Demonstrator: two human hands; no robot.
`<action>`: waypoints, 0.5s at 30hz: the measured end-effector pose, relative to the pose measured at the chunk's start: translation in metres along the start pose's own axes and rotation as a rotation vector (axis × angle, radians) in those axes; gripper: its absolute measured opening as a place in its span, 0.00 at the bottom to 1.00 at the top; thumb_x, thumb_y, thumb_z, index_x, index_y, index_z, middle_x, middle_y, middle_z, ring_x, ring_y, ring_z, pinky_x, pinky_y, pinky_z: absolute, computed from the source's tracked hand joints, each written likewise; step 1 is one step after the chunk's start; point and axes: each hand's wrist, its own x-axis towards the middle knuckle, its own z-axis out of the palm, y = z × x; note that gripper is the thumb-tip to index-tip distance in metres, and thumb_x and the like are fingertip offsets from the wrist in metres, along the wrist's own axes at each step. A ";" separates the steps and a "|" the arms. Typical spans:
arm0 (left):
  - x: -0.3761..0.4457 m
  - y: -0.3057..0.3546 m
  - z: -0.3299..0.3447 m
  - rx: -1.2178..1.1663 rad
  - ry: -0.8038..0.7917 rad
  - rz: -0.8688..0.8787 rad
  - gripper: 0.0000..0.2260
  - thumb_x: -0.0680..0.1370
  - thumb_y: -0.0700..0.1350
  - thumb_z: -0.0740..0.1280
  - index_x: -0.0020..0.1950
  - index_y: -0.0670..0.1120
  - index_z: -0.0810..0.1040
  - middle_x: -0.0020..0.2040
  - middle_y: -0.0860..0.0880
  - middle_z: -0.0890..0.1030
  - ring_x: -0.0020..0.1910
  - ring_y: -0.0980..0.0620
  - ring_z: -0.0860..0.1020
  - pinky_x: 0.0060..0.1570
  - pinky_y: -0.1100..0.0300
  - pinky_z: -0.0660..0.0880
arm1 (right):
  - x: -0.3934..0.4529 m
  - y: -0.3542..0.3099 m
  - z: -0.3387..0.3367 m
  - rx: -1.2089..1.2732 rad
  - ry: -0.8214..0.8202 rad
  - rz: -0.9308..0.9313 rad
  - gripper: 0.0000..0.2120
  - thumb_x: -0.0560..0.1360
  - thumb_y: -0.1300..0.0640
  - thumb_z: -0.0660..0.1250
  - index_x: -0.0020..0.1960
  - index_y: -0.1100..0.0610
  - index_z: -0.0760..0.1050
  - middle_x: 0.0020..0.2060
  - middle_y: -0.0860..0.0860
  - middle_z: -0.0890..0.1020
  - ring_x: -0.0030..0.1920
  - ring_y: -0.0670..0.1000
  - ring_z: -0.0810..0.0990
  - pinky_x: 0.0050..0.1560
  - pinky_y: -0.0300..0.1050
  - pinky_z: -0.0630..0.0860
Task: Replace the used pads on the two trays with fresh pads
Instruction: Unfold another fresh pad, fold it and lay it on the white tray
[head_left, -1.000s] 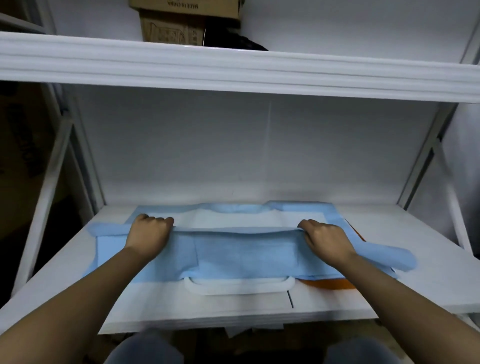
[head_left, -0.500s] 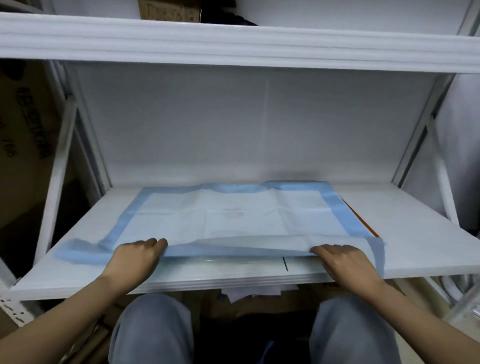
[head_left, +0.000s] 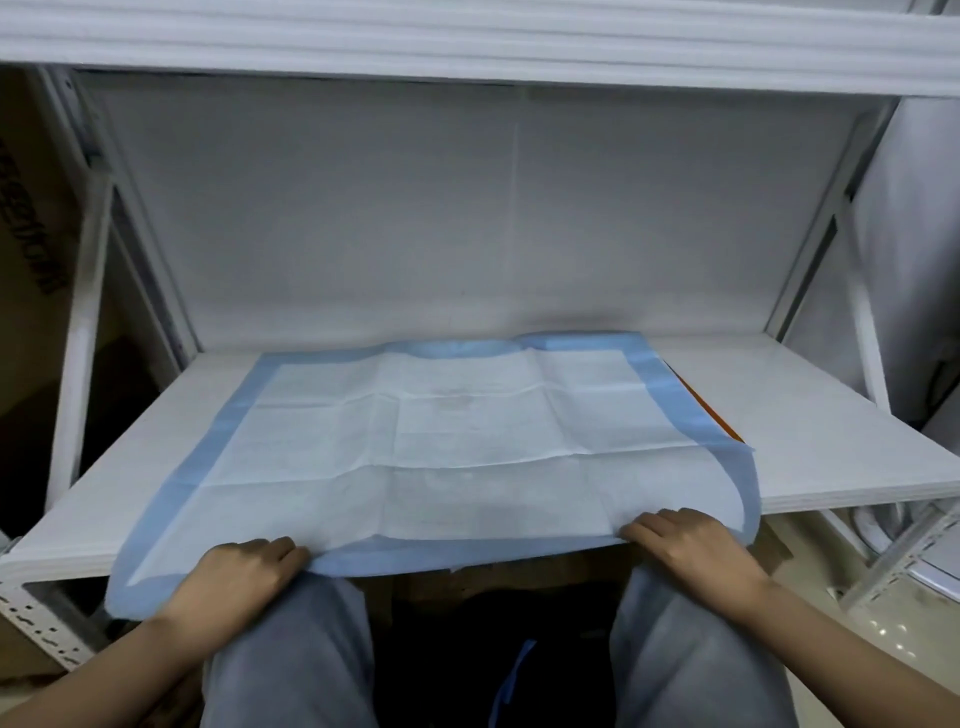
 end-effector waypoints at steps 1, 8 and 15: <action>-0.001 -0.001 0.000 0.000 0.017 0.030 0.09 0.61 0.40 0.66 0.40 0.50 0.74 0.29 0.51 0.74 0.21 0.50 0.74 0.14 0.60 0.67 | -0.003 0.002 0.000 -0.005 -0.005 -0.017 0.24 0.55 0.62 0.80 0.48 0.50 0.78 0.37 0.47 0.80 0.33 0.49 0.79 0.30 0.40 0.76; -0.001 -0.012 -0.006 0.000 0.006 0.063 0.10 0.66 0.44 0.56 0.37 0.51 0.76 0.30 0.53 0.74 0.23 0.51 0.74 0.17 0.60 0.67 | -0.021 0.021 -0.001 -0.051 0.040 0.133 0.16 0.63 0.60 0.65 0.50 0.50 0.72 0.37 0.48 0.80 0.34 0.51 0.78 0.31 0.43 0.73; 0.001 -0.016 -0.005 -0.039 -0.008 0.062 0.09 0.73 0.48 0.58 0.38 0.51 0.77 0.32 0.53 0.75 0.26 0.50 0.75 0.22 0.59 0.64 | -0.029 0.035 -0.009 -0.108 0.093 0.282 0.15 0.67 0.59 0.57 0.48 0.53 0.78 0.40 0.49 0.78 0.40 0.54 0.76 0.39 0.46 0.60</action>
